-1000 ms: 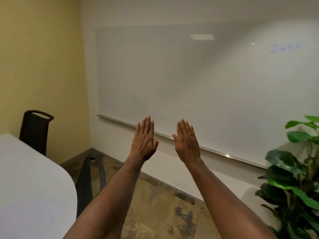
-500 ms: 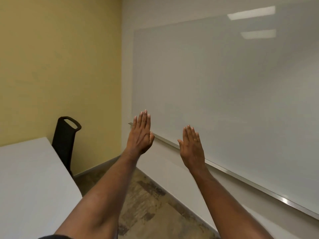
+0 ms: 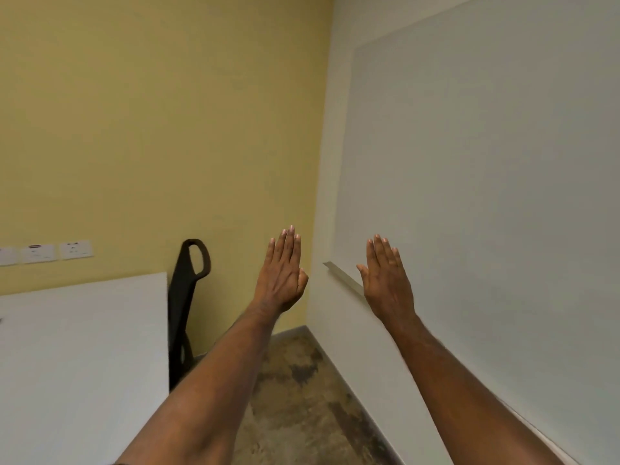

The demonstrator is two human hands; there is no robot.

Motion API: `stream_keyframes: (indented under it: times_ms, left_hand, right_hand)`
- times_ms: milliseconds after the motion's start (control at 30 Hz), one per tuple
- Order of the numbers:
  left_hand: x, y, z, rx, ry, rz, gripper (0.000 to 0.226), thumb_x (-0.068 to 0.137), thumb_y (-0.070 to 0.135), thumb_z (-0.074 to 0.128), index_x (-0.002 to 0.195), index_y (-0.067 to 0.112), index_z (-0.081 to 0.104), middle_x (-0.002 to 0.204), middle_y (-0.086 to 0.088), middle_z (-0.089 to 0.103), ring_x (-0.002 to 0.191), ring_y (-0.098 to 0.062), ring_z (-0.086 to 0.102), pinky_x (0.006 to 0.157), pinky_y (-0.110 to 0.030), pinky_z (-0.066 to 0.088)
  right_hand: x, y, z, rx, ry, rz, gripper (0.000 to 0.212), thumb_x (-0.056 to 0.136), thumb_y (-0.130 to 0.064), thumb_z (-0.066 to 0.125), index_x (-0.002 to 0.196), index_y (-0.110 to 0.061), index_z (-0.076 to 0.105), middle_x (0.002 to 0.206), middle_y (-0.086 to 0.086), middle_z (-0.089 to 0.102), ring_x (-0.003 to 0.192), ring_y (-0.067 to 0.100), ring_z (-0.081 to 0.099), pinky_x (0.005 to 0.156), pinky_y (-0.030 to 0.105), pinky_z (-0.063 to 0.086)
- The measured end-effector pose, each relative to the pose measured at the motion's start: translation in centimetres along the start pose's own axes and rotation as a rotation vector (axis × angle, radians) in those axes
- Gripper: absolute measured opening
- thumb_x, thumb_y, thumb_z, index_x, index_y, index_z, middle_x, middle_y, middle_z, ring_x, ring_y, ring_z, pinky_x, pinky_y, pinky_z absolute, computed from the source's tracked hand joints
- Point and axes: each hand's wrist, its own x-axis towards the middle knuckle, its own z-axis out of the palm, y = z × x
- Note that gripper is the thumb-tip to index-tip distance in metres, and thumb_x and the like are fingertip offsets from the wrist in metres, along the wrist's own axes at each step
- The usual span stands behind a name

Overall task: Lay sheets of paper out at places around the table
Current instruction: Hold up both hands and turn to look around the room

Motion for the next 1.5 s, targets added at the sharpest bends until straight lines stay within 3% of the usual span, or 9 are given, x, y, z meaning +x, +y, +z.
stream_keyframes:
  times_ms: [167, 300, 567, 867, 1167, 1267, 1400, 1500]
  left_hand:
    - [8.1, -6.5, 3.8, 0.134, -0.036, -0.168, 0.073, 0.092, 0.033, 0.010, 0.156, 0.001, -0.005, 0.165, -0.018, -0.011, 0.154, -0.030, -0.011, 0.126, -0.048, 0.002]
    - [10.2, -10.7, 5.5, 0.150, -0.010, -0.245, 0.073, 0.091, 0.033, 0.009, 0.156, 0.002, -0.005, 0.166, -0.017, -0.010, 0.154, -0.029, -0.010, 0.126, -0.048, 0.002]
    - [11.2, -27.8, 9.5, 0.309, -0.016, -0.492, 0.074, 0.089, 0.029, 0.011, 0.156, 0.001, 0.003, 0.166, -0.018, -0.003, 0.155, -0.031, -0.004, 0.126, -0.050, 0.004]
    - [9.8, -45.9, 8.7, 0.476, -0.009, -0.712, 0.070, 0.096, 0.026, 0.024, 0.156, 0.001, -0.003, 0.166, -0.018, -0.009, 0.154, -0.031, -0.008, 0.125, -0.050, 0.007]
    - [5.2, -57.8, 6.7, 0.562, -0.001, -0.932, 0.071, 0.096, 0.024, 0.030, 0.156, 0.002, -0.001, 0.166, -0.017, -0.007, 0.154, -0.030, -0.009, 0.126, -0.049, 0.003]
    - [2.3, -60.9, 6.1, 0.617, -0.037, -1.038, 0.071, 0.096, 0.027, 0.025, 0.156, 0.002, -0.003, 0.166, -0.017, -0.009, 0.154, -0.029, -0.010, 0.126, -0.049, 0.005]
    - [-0.2, -63.8, 3.9, 0.691, -0.014, -1.168, 0.075, 0.088, 0.030, 0.013, 0.156, 0.001, 0.002, 0.166, -0.018, -0.005, 0.155, -0.029, -0.007, 0.125, -0.049, 0.005]
    - [-2.9, -64.7, 2.2, 0.758, -0.018, -1.253, 0.074, 0.090, 0.027, 0.022, 0.157, 0.002, 0.005, 0.166, -0.018, -0.002, 0.155, -0.030, -0.004, 0.126, -0.048, 0.004]
  right_hand:
    - [13.7, -0.6, 8.7, 0.149, -0.005, -0.164, 0.057, 0.104, -0.030, 0.041, 0.150, 0.003, 0.034, 0.157, 0.023, 0.033, 0.149, 0.035, 0.028, 0.122, 0.049, 0.024]
    - [19.6, -4.2, 12.8, 0.235, -0.008, -0.239, 0.058, 0.106, -0.031, 0.037, 0.152, 0.002, 0.028, 0.161, 0.020, 0.026, 0.152, 0.032, 0.020, 0.125, 0.047, 0.016]
    - [31.4, -18.9, 25.8, 0.457, 0.002, -0.482, 0.057, 0.105, -0.032, 0.038, 0.152, 0.001, 0.029, 0.161, 0.020, 0.026, 0.152, 0.031, 0.020, 0.125, 0.047, 0.017]
    - [41.8, -36.4, 33.6, 0.647, 0.001, -0.648, 0.057, 0.106, -0.031, 0.037, 0.154, 0.000, 0.025, 0.163, 0.017, 0.021, 0.153, 0.028, 0.016, 0.126, 0.044, 0.011]
    - [45.9, -54.0, 39.1, 0.855, -0.024, -0.862, 0.056, 0.105, -0.028, 0.042, 0.152, -0.001, 0.030, 0.162, 0.017, 0.026, 0.152, 0.029, 0.022, 0.125, 0.046, 0.017]
    - [45.7, -60.1, 40.3, 0.952, -0.056, -0.965, 0.055, 0.105, -0.031, 0.036, 0.151, -0.001, 0.033, 0.160, 0.017, 0.030, 0.150, 0.030, 0.026, 0.124, 0.047, 0.020]
    - [45.5, -68.4, 40.6, 1.061, -0.031, -1.149, 0.057, 0.104, -0.034, 0.030, 0.147, 0.002, 0.040, 0.154, 0.021, 0.039, 0.145, 0.034, 0.036, 0.119, 0.049, 0.028]
    - [44.1, -74.1, 40.0, 1.133, -0.065, -1.228, 0.057, 0.105, -0.034, 0.029, 0.148, 0.002, 0.038, 0.156, 0.021, 0.037, 0.147, 0.033, 0.033, 0.121, 0.048, 0.025]
